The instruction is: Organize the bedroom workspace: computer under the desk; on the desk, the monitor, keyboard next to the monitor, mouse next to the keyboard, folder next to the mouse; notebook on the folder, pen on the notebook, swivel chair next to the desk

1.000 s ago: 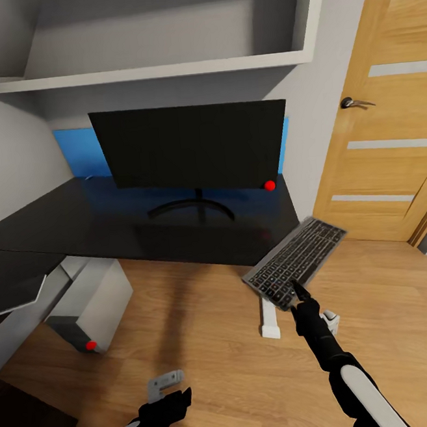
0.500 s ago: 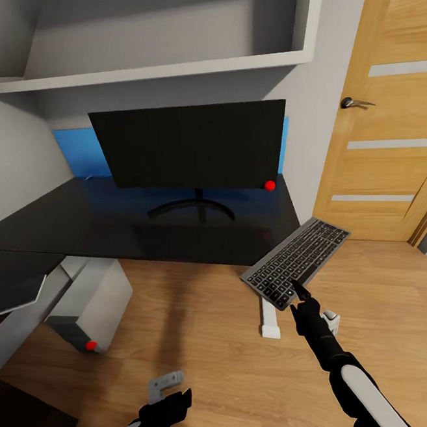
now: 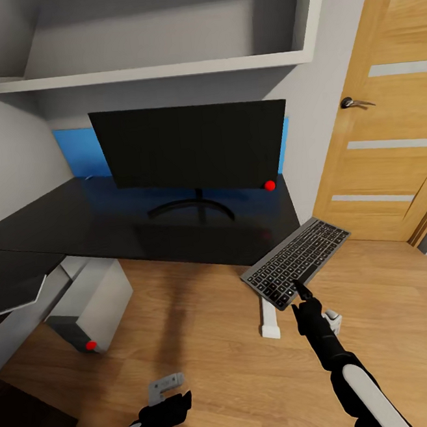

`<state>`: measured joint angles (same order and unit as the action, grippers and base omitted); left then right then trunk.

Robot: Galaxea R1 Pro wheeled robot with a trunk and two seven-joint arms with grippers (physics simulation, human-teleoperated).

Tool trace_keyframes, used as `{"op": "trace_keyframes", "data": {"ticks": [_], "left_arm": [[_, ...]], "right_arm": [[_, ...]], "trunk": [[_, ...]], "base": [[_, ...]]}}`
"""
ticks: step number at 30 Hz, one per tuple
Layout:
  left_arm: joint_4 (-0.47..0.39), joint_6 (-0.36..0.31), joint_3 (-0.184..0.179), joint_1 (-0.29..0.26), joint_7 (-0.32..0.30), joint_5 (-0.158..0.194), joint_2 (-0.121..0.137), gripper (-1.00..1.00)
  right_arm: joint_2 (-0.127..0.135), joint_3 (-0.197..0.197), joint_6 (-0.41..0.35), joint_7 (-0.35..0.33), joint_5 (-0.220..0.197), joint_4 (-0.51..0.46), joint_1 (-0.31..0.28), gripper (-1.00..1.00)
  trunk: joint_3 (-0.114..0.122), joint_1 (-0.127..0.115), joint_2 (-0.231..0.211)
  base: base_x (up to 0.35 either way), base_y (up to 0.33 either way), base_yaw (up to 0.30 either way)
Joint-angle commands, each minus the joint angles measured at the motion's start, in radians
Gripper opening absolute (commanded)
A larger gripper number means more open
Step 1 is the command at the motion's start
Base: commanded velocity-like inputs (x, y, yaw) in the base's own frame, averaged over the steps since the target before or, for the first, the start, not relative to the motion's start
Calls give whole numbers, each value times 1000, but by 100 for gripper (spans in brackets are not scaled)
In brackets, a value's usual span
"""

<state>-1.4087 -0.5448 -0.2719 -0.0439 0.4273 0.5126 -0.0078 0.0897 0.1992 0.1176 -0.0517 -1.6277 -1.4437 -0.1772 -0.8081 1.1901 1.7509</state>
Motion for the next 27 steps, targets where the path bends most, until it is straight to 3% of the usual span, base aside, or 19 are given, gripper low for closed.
{"op": "trace_keyframes", "data": {"ticks": [1,6,13,14,17,22,27], "left_arm": [[-1,-2,-1,-1,10,11,0,100],[-1,-2,-1,-1,7,11,0,100],[-1,-1,-1,-1,6,10,0,100],[-1,-1,-1,-1,5,9,1,100],[-1,-1,-1,-1,5,8,1,100],[-1,-1,0,-1,6,10,2,100],[6,-2,-1,-1,12,10,1,100]], "right_arm": [[2,2,8,-5,-11,0,-1,100],[3,-14,8,-5,-11,-1,-1,100],[4,-68,8,-4,-11,-1,-1,100],[5,-107,8,-2,-11,-1,-1,100],[6,-176,7,1,-13,0,-1,100],[7,-217,7,9,-12,0,-1,100],[10,-283,7,94,-8,1,-1,100]], "trunk": [[-1,0,0],[-1,0,0],[-1,0,0],[-1,0,0],[-1,0,0],[-1,0,0],[-1,0,0]], "base": [[0,0,0],[0,0,0],[0,0,0],[0,0,0],[0,0,0],[0,0,0],[0,0,0]]}}
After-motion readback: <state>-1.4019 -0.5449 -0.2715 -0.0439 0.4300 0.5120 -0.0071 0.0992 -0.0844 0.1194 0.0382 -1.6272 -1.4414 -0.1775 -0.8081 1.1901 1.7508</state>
